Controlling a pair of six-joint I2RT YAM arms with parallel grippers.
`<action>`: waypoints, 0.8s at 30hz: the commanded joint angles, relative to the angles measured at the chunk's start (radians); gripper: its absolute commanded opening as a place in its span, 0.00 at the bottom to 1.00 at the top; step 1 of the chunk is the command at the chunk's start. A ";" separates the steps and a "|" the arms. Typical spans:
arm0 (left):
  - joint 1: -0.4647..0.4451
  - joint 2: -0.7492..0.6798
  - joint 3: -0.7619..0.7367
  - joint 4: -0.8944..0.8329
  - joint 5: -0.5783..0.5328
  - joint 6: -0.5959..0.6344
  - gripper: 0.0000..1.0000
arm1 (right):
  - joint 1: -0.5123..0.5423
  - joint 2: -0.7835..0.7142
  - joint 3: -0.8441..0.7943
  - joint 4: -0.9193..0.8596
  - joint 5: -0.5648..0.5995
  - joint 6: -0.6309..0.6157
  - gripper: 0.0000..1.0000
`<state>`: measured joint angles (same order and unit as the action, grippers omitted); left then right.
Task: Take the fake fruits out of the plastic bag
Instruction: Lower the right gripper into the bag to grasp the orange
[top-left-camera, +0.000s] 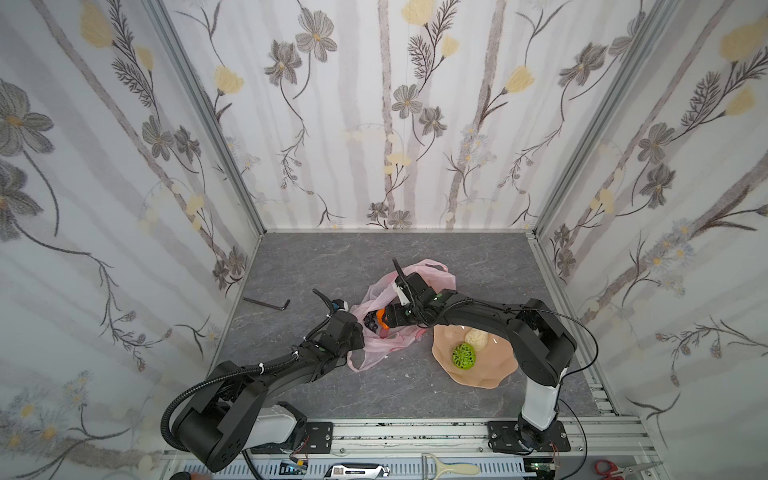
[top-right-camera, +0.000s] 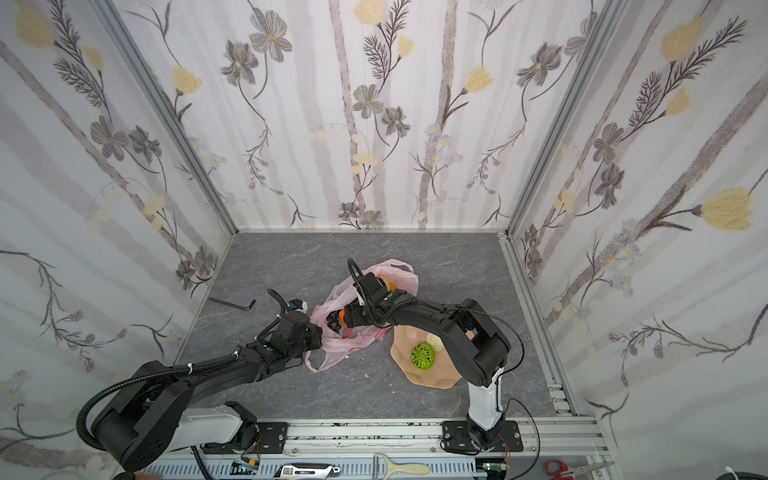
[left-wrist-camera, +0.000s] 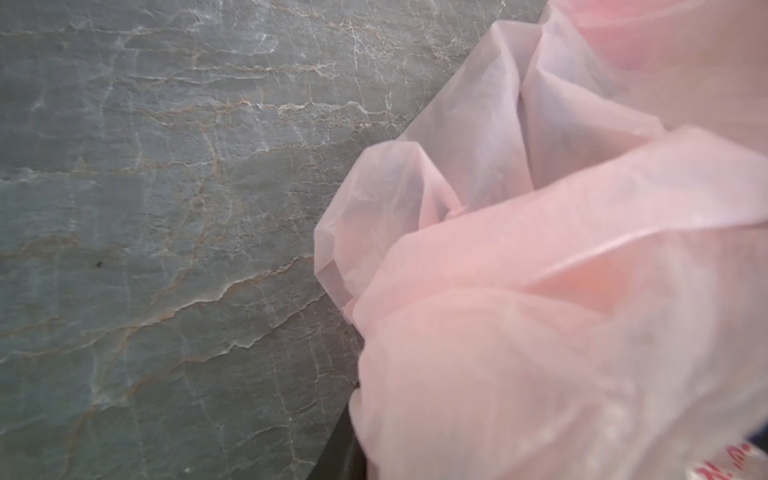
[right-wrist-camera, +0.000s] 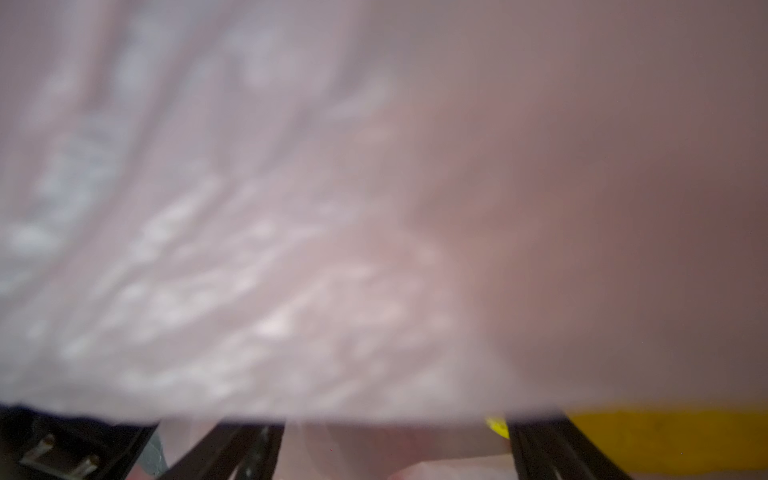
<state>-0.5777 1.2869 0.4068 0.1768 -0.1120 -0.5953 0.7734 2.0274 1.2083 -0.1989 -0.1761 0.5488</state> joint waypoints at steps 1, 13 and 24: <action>0.000 -0.005 -0.006 0.003 -0.017 -0.006 0.24 | -0.018 -0.029 -0.036 0.116 -0.067 0.043 0.79; 0.001 0.002 -0.005 0.012 -0.014 -0.007 0.24 | -0.057 0.032 -0.021 0.156 -0.083 0.058 0.77; 0.001 0.010 -0.003 0.023 -0.009 -0.004 0.24 | -0.051 0.125 0.023 0.179 -0.129 0.084 0.75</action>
<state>-0.5777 1.2945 0.4019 0.1844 -0.1120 -0.5964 0.7204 2.1304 1.2213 -0.0231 -0.3099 0.6205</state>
